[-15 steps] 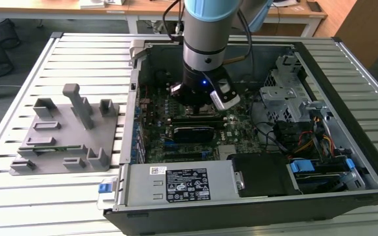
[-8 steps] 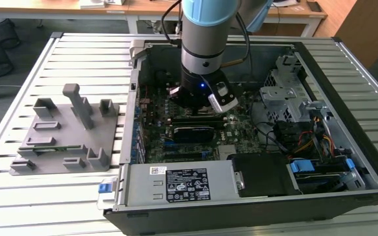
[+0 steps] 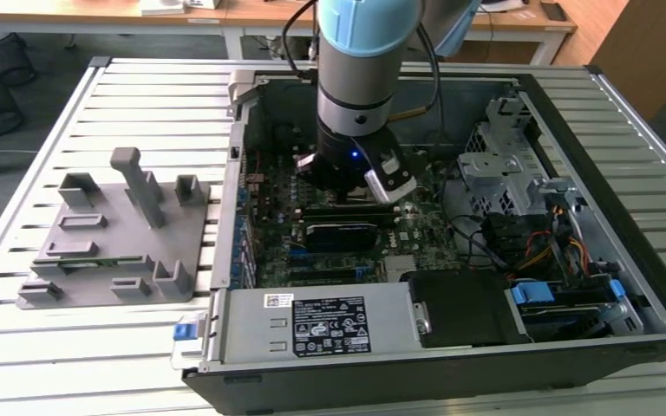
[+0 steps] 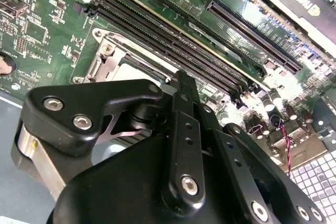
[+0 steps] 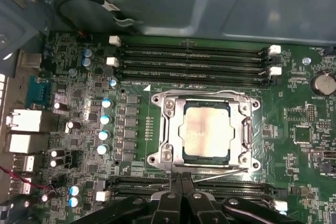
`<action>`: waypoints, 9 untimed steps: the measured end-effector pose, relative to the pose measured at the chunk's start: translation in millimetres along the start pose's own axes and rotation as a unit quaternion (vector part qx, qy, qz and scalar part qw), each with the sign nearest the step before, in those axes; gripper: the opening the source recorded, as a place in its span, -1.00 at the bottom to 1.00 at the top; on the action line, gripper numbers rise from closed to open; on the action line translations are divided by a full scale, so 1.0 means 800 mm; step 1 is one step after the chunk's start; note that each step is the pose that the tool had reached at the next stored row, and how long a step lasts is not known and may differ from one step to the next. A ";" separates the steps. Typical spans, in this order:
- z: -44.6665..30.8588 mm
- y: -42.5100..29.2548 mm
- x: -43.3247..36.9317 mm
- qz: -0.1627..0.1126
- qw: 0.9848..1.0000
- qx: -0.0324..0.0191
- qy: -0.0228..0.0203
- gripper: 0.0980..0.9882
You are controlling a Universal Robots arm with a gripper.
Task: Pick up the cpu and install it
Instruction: 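Install the second cpu locking lever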
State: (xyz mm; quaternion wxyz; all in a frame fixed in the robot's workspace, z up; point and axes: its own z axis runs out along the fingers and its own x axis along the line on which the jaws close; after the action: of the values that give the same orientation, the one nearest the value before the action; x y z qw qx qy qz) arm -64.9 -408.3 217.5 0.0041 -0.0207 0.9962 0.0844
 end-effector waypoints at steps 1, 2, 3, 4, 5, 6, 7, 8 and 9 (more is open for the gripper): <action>-0.0001 -0.0012 0.000 0.000 1.000 -0.002 0.000 -0.98; -0.0002 -0.0024 0.001 0.000 1.000 -0.004 0.000 -0.98; -0.0003 -0.0036 0.001 0.000 1.000 -0.006 0.000 -0.98; -0.0005 -0.0049 0.002 0.000 1.000 -0.007 0.000 -0.98; -0.0005 -0.0063 0.002 0.000 1.000 -0.008 0.000 -0.98; -0.0005 -0.0076 0.003 0.000 1.000 -0.010 0.000 -0.98; -0.0004 -0.0086 0.003 0.000 1.000 -0.011 0.000 -0.98; -0.0002 -0.0093 0.003 0.000 1.000 -0.013 -0.001 -0.98; 0.0002 -0.0100 0.003 0.000 1.000 -0.014 -0.001 -0.98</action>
State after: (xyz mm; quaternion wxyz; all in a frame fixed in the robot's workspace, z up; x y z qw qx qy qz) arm -67.2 -416.3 216.0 0.0044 -0.0206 0.9950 0.0980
